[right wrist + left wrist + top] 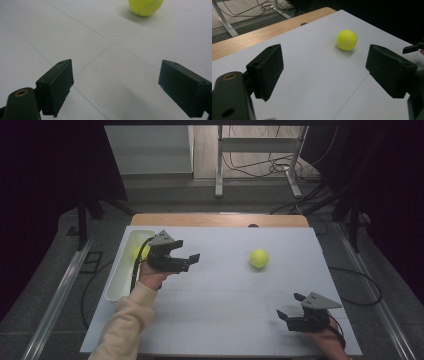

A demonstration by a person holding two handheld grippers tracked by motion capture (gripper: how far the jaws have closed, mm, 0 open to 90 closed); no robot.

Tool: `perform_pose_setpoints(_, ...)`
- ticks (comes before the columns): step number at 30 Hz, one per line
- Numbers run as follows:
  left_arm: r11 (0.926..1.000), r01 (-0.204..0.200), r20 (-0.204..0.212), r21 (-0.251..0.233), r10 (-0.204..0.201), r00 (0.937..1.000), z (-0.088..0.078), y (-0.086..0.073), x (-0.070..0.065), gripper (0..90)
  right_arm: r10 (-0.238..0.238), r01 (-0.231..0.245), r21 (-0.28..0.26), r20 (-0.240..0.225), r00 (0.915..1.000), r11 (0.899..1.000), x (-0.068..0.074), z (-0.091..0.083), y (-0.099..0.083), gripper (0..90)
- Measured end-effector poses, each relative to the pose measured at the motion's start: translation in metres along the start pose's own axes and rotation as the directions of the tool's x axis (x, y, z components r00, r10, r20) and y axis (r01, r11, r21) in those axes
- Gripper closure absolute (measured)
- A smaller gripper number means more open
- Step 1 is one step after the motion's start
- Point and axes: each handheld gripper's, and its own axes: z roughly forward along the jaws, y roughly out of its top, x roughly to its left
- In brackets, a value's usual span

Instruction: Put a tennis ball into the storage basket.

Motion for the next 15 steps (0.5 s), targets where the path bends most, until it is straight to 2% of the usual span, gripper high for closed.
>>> perform_pose_setpoints(15,0.9992,-0.027,0.032,0.031,0.026,0.9992,0.015,-0.001,-0.015,15.5,0.001,-0.001,-0.005,0.001,1.0,1.0,0.0,0.001,0.001,13.1)
